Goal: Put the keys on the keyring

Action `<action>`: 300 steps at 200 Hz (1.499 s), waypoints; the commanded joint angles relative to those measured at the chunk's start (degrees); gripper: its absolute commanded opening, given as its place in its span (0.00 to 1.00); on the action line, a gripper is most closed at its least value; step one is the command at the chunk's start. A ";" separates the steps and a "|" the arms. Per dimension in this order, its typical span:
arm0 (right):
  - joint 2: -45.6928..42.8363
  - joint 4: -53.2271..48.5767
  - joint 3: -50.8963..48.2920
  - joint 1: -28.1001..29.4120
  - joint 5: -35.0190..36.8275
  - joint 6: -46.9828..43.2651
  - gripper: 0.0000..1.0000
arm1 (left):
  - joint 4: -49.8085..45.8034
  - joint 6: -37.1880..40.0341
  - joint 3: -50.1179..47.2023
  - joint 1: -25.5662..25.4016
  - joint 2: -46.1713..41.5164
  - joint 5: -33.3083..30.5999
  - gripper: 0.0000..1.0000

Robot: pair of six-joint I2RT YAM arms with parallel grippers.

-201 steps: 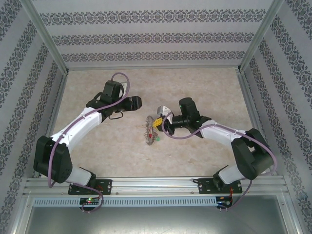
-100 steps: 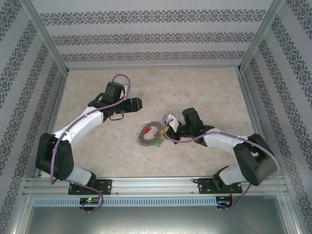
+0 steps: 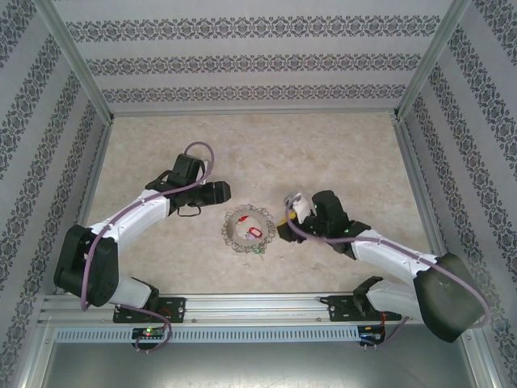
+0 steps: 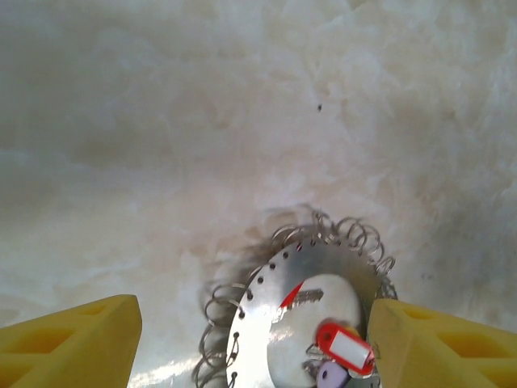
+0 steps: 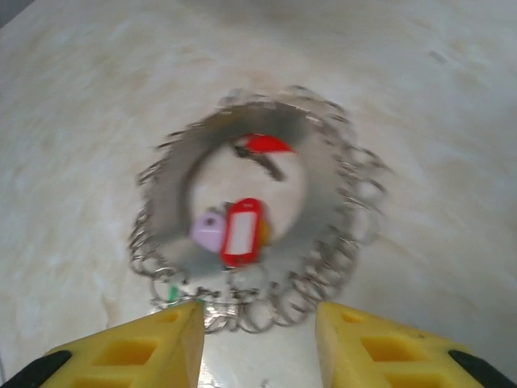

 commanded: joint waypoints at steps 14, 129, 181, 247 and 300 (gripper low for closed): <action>15.17 -16.34 15.30 -7.50 -4.76 21.01 0.43 | 1.67 -3.58 -2.53 0.62 -0.67 5.21 0.73; 37.17 -16.16 29.48 -3.52 -13.51 18.91 0.45 | 8.93 -8.19 -9.57 -0.16 4.40 17.13 0.68; 40.03 -16.98 30.61 -2.02 -16.70 15.75 0.44 | 10.54 -8.19 -8.49 -0.91 9.55 18.88 0.67; 40.97 -15.74 30.83 -1.48 -18.49 15.14 0.38 | 14.20 -9.19 -8.01 -1.43 12.61 20.71 0.61; 40.60 -12.67 29.87 -2.40 -22.58 16.09 0.18 | 15.28 -9.71 -7.41 -1.41 12.44 20.70 0.60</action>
